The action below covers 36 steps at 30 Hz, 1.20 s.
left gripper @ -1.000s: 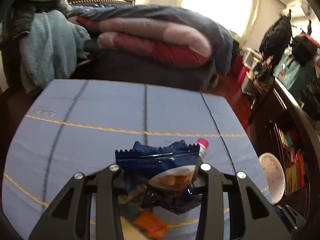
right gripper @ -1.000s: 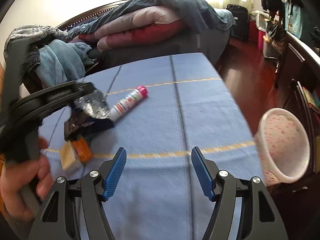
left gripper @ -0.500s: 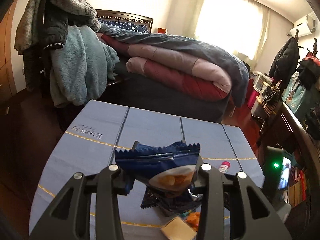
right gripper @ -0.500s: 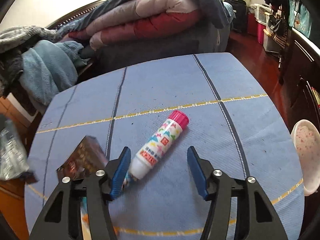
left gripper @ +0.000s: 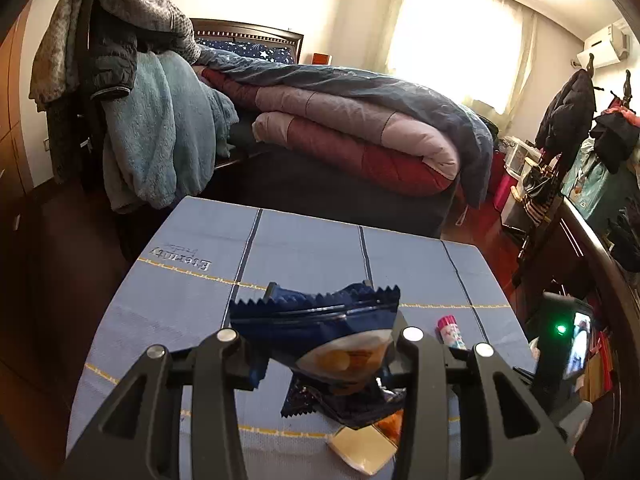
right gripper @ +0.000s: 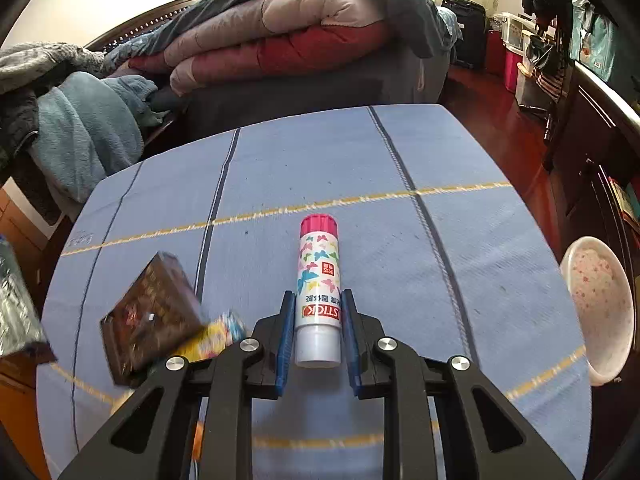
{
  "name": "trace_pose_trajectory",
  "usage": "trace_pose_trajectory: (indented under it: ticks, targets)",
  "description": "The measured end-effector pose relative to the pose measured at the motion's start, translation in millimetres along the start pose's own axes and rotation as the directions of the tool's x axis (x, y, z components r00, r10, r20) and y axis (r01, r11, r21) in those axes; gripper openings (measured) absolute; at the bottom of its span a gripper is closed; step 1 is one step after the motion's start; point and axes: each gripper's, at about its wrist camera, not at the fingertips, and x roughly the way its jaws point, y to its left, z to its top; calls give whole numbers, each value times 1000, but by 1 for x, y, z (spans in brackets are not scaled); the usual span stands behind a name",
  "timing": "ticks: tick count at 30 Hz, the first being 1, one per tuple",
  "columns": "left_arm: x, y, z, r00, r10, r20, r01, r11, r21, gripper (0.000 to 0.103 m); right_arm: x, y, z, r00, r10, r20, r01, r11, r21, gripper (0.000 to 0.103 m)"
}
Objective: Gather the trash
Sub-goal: 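Carry the snack bag and glue stick to the wastebasket and open both tools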
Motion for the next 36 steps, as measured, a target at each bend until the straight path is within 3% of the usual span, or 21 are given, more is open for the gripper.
trace_pose_trajectory:
  ticks: [8, 18, 26, 36]
  targets:
    - [-27, -11, -5, 1000, -6, 13, 5, 999, 31, 41, -43, -14, -24, 998, 59, 25, -59, 998, -10, 23]
    - [-60, -55, -13, 996, -88, 28, 84, 990, 112, 41, -92, -46, -52, 993, 90, 79, -91, 996, 6, 23]
    - [-76, -110, -23, 983, -184, 17, 178, 966, 190, 41, -115, -89, -65, 991, 68, 115, -76, 995, 67, 23]
    - [-74, -187, -42, 956, -291, -37, 290, 915, 282, 41, -131, -151, -77, 990, 14, 144, -38, 985, 169, 23]
